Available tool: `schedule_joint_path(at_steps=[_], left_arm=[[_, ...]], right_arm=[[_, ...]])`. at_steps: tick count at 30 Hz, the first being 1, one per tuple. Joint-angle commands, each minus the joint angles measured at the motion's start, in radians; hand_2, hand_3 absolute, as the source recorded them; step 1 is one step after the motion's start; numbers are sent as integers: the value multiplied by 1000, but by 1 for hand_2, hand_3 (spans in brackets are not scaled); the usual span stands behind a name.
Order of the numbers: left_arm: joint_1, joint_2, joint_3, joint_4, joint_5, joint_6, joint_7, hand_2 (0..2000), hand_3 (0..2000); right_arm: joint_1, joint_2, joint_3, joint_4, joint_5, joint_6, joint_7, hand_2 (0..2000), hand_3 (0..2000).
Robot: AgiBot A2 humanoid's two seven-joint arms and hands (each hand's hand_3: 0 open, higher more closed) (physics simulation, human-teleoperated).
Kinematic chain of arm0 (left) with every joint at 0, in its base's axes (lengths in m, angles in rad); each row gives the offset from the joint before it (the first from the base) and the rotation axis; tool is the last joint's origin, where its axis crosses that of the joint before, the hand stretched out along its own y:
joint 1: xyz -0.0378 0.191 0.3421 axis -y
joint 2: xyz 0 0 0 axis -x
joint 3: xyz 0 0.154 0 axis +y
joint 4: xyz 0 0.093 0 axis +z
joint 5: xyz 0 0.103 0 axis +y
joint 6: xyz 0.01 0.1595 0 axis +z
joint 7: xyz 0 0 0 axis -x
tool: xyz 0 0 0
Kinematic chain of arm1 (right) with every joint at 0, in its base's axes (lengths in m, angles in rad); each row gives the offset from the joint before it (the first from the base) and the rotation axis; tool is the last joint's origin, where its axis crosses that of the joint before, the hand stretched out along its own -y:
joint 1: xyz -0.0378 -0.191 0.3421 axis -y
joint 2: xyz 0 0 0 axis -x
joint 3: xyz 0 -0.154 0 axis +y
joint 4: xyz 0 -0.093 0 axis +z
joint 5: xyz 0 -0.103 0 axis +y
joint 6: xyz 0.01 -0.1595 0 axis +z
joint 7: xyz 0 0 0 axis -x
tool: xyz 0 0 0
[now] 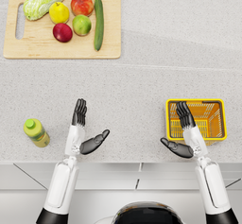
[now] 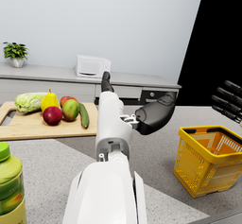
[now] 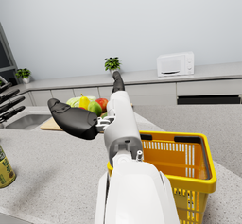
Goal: Pick up the green tea and place it into the yellow basket
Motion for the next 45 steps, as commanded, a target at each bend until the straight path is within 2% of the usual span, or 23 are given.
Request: schedule_joint_path(at_steps=[1,11,12,14,16,18,21,24,27,29,34,39,45], left_arm=[[0,0,0,0,0,0,0,0,0],[0,0,0,0,0,0,0,0,0],[2,1,30,16,0,0,0,0,0],[23,18,-30,-9,0,-49,-49,0,0],[50,29,-116,-27,0,-74,-74,0,0],[53,28,-193,-69,0,-87,-87,0,0],[44,31,-290,-94,0,-96,-96,0,0],[-29,73,-432,-139,0,-99,-99,0,0],[-77,130,-561,-160,132,-100,-100,0,0],[-87,146,-607,-151,221,-100,-100,0,0],[-114,161,-680,-82,410,-101,-101,0,0],[-152,194,-656,63,457,-101,-101,0,0],[-142,188,-629,304,466,-101,-101,0,0]], right_arm=[[0,0,0,0,0,0,0,0,0],[0,0,0,0,0,0,0,0,0],[2,-1,30,-16,0,0,0,0,0],[54,-38,24,2,0,-48,49,0,0],[100,-57,-80,20,0,-73,74,0,0],[104,-51,-168,48,0,-86,87,0,0],[62,-52,-219,87,0,-95,96,0,0],[26,-59,-287,122,0,-98,99,0,0],[-13,-72,-348,153,132,-99,100,0,0],[-31,-80,-372,157,221,-99,101,0,0],[-38,-87,-359,172,382,-100,101,0,0],[-48,-94,-303,202,416,-100,101,0,0],[-66,-103,-259,234,423,-100,101,0,0]])
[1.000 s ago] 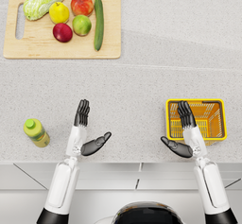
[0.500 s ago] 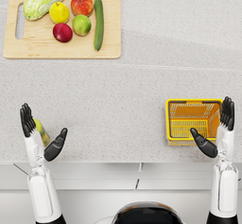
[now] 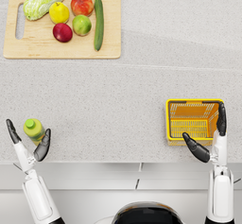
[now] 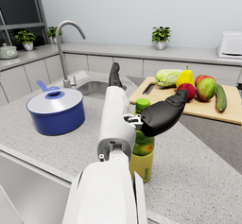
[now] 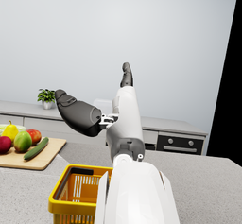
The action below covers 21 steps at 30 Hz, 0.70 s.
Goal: Pick up the green tea and place it into the yellow basket
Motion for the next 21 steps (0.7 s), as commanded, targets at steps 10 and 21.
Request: schedule_joint_path(at_steps=[10,21], left_arm=[[200,-60,76,478,1,0,0,0,0],[277,-74,71,657,2,-28,-5,2000,1960]], right_arm=[[-23,-13,60,48,1,0,0,0,0],[1,-29,92,50,1,0,0,0,0]])
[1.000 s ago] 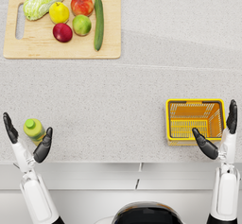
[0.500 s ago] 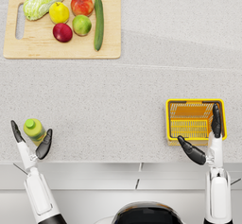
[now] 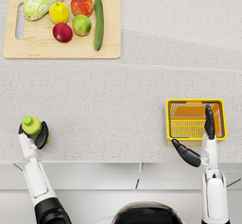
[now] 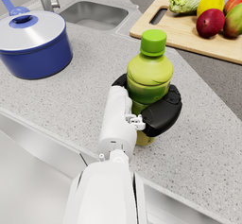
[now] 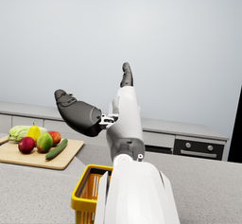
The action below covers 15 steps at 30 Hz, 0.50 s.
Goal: Pick up the green tea and place it into the yellow basket
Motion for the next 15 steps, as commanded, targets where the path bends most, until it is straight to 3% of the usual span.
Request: schedule_joint_path(at_steps=[1,4,7,11,15], left_arm=[[-13,3,10,-44,1,22,-1,2000,2000],[-121,44,38,-495,1,0,2,2000,2000],[-69,21,159,-762,1,-7,8,2000,2000],[40,4,328,-892,1,-27,6,2000,2000],[150,72,471,-967,1,-34,4,2000,2000]], right_arm=[[15,-3,17,3,0,0,0,0,0],[25,-11,69,-5,0,0,0,0,0],[78,-59,172,-39,0,0,0,0,0],[119,-105,270,-95,0,0,0,0,0],[172,-161,332,-134,0,0,0,0,0]])
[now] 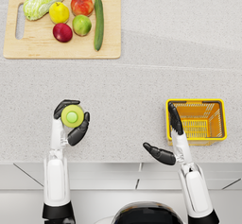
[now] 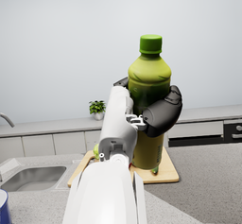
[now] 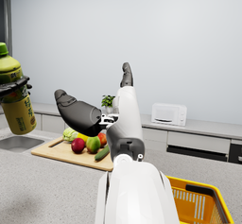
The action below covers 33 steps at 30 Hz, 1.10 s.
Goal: Pick up the green tea and place it into the yellow basket
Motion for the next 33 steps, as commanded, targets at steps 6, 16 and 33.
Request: schedule_joint_path(at_steps=[6,16,33], left_arm=[[132,131,358,-102,-1,-31,-1,2000,2000],[149,170,538,-56,4,29,-4,2000,2000],[-20,-2,156,-240,1,42,0,0,0]], right_arm=[[123,-112,85,-93,178,0,0,0,0],[304,-31,261,-162,291,-12,-1,0,0],[362,-27,59,-166,293,246,6,2000,2000]])
